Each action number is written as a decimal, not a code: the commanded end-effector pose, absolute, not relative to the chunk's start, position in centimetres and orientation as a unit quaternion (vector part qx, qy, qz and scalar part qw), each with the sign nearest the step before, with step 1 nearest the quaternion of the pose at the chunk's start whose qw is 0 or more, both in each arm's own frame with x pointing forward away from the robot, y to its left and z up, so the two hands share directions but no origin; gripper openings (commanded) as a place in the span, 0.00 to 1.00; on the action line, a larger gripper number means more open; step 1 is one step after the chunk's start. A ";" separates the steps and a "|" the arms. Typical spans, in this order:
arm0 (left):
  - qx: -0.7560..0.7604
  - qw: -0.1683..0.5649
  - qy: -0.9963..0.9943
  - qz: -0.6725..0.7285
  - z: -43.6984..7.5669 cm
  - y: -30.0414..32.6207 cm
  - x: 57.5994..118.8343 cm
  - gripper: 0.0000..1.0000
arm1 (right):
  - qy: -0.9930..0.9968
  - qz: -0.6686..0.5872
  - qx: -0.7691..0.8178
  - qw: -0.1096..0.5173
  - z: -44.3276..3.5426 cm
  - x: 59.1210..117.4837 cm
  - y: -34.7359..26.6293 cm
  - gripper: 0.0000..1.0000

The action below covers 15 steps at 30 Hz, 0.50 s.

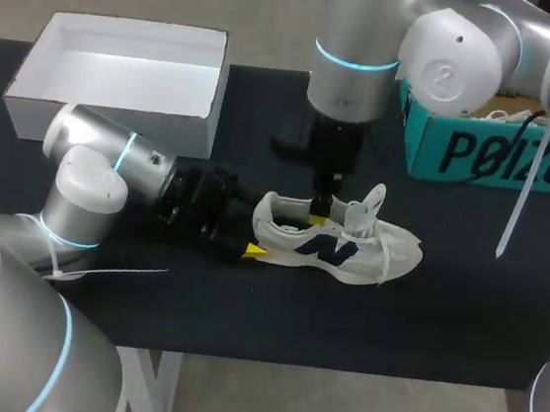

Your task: Take the shoe out of the shoebox, open the shoe tongue, remove and reinsert the insole, then place the shoe into the shoebox

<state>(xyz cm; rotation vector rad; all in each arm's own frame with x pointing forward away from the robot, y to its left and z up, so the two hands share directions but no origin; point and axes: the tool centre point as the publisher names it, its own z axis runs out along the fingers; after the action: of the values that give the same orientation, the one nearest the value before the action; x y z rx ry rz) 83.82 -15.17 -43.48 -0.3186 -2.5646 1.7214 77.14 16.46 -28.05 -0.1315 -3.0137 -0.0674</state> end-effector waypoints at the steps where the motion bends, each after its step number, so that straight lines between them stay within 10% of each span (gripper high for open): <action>1: -0.103 0.018 -0.826 0.555 -43.7 -15.2 83.8 0.00 | -0.996 -0.005 0.001 0.087 -28.8 78.4 16.7 0.00; 15: -0.103 0.018 -0.826 0.555 -43.7 -15.2 83.8 0.00 | -0.997 -0.018 -0.013 0.077 -30.4 80.3 14.9 0.00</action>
<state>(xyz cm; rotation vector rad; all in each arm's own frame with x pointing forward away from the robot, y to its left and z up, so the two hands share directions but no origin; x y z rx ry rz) 83.82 -15.17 -43.49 -0.3185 -2.5646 1.7214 80.25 15.13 -29.73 -0.0399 -2.9870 -0.0400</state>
